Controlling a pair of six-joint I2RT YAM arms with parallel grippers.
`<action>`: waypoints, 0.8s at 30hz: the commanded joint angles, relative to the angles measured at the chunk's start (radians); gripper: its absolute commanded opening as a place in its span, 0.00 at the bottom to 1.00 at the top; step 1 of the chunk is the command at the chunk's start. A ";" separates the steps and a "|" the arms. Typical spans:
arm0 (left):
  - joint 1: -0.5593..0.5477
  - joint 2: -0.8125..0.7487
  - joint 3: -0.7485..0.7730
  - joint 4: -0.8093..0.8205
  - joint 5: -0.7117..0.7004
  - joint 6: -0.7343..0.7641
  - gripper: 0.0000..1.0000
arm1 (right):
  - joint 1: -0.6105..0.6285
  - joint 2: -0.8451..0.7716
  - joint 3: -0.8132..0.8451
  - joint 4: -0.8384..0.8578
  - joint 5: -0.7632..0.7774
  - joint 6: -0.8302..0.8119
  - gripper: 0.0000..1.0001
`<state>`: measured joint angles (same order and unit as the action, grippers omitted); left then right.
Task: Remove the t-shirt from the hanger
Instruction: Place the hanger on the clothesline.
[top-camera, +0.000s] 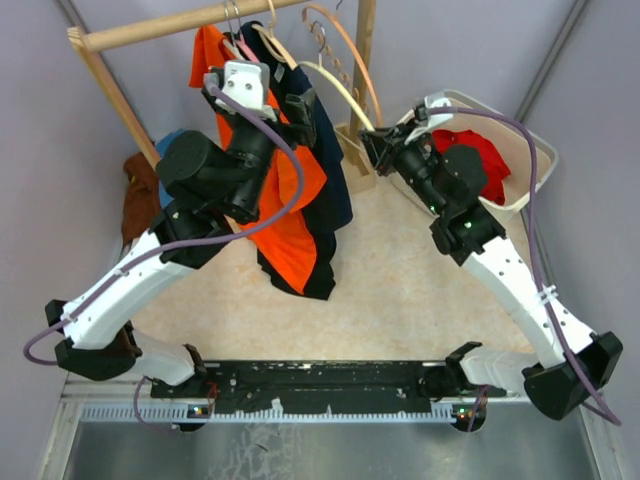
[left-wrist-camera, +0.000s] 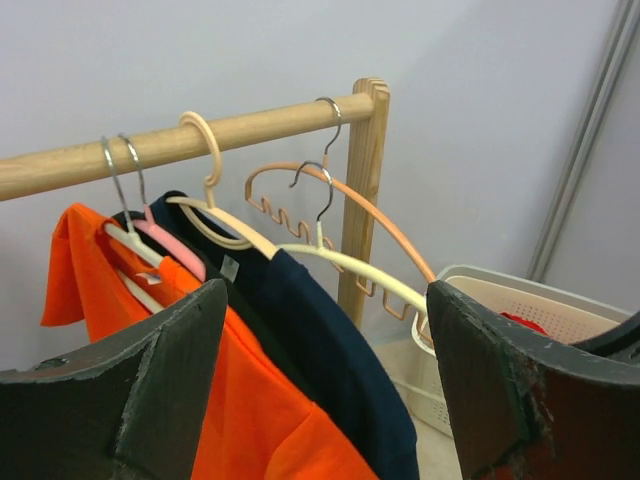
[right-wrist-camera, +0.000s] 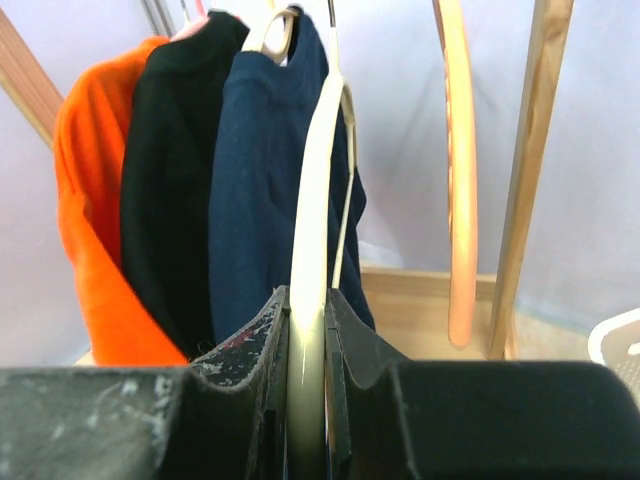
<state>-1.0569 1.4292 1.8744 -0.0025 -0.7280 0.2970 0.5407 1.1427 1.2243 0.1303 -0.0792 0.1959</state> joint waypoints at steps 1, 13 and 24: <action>0.012 -0.069 -0.051 0.021 0.001 0.040 0.88 | 0.010 0.027 0.107 0.153 0.051 -0.061 0.00; 0.178 -0.102 0.011 -0.238 0.211 -0.115 0.99 | 0.013 0.109 0.231 0.176 0.051 -0.103 0.00; 0.402 -0.137 -0.037 -0.289 0.352 -0.258 0.99 | 0.013 0.235 0.374 0.140 0.040 -0.109 0.00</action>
<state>-0.7094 1.3220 1.8542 -0.2657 -0.4454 0.1108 0.5419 1.3441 1.5097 0.1898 -0.0353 0.1040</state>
